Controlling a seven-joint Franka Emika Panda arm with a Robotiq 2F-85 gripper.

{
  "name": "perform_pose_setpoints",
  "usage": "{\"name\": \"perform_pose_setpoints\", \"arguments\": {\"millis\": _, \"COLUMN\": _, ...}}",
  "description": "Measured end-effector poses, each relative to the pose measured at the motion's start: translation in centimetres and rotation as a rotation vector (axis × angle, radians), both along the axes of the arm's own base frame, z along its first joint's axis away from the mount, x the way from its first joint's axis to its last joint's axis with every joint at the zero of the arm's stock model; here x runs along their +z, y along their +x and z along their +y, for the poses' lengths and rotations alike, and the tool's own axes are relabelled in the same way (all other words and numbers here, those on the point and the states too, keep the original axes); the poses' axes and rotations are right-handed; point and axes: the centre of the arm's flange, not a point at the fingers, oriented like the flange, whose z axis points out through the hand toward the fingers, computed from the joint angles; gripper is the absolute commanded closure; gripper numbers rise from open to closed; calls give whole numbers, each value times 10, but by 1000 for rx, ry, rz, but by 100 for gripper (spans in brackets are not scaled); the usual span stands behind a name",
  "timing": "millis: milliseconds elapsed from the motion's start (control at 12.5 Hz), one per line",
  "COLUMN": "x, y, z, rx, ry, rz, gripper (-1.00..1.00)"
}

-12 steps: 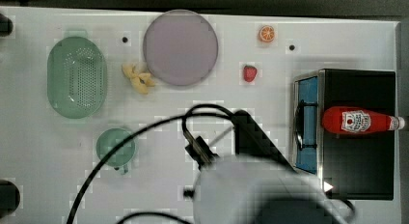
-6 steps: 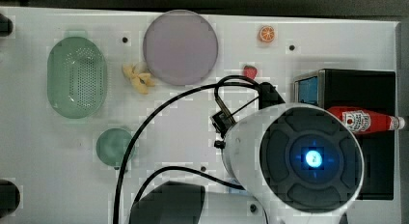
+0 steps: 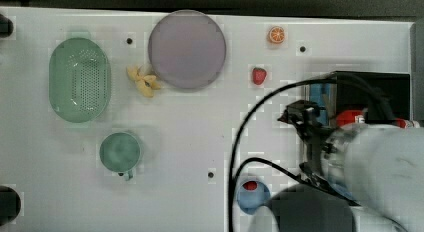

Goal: Pick Ketchup from oven and place it on table.

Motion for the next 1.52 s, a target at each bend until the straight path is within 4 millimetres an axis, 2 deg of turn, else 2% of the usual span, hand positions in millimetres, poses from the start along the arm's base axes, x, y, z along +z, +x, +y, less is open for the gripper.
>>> {"name": "perform_pose_setpoints", "arguments": {"millis": 80, "x": -5, "y": 8, "z": -17, "rx": -29, "ry": -12, "rz": -23, "gripper": -100}}
{"name": "perform_pose_setpoints", "arguments": {"millis": 160, "x": -23, "y": 26, "z": -47, "rx": -93, "ry": -15, "rz": -81, "gripper": -100}}
{"name": "perform_pose_setpoints", "arguments": {"millis": 240, "x": -45, "y": 31, "z": -75, "rx": -143, "ry": -42, "rz": -95, "gripper": -100}}
{"name": "perform_pose_setpoints", "arguments": {"millis": 320, "x": -120, "y": 16, "z": -133, "rx": -250, "ry": -83, "rz": -7, "gripper": -100}}
{"name": "perform_pose_setpoints", "arguments": {"millis": 400, "x": -144, "y": 16, "z": -144, "rx": -270, "ry": -88, "rz": 43, "gripper": -100}}
{"name": "perform_pose_setpoints", "arguments": {"millis": 640, "x": -144, "y": 32, "z": -160, "rx": -287, "ry": -128, "rz": 39, "gripper": -100}}
{"name": "perform_pose_setpoints", "arguments": {"millis": 720, "x": -138, "y": 44, "z": -155, "rx": -283, "ry": -118, "rz": 28, "gripper": -100}}
{"name": "perform_pose_setpoints", "arguments": {"millis": 800, "x": -162, "y": 60, "z": -159, "rx": -298, "ry": -116, "rz": 24, "gripper": -100}}
{"name": "perform_pose_setpoints", "arguments": {"millis": 880, "x": -201, "y": 51, "z": -161, "rx": -308, "ry": -111, "rz": 88, "gripper": -100}}
{"name": "perform_pose_setpoints", "arguments": {"millis": 960, "x": -222, "y": 47, "z": -164, "rx": -354, "ry": -67, "rz": 77, "gripper": -100}}
{"name": "perform_pose_setpoints", "arguments": {"millis": 1120, "x": -223, "y": 43, "z": -177, "rx": -389, "ry": -75, "rz": 48, "gripper": -100}}
{"name": "perform_pose_setpoints", "arguments": {"millis": 1200, "x": -226, "y": 55, "z": -176, "rx": -396, "ry": -51, "rz": 51, "gripper": -100}}
{"name": "perform_pose_setpoints", "arguments": {"millis": 1360, "x": -234, "y": 52, "z": -179, "rx": -378, "ry": -94, "rz": 62, "gripper": -37}}
{"name": "perform_pose_setpoints", "arguments": {"millis": 1440, "x": -235, "y": 50, "z": -180, "rx": -382, "ry": -86, "rz": 65, "gripper": -24}}
{"name": "perform_pose_setpoints", "arguments": {"millis": 1520, "x": -235, "y": 51, "z": -179, "rx": -390, "ry": -74, "rz": 58, "gripper": -24}}
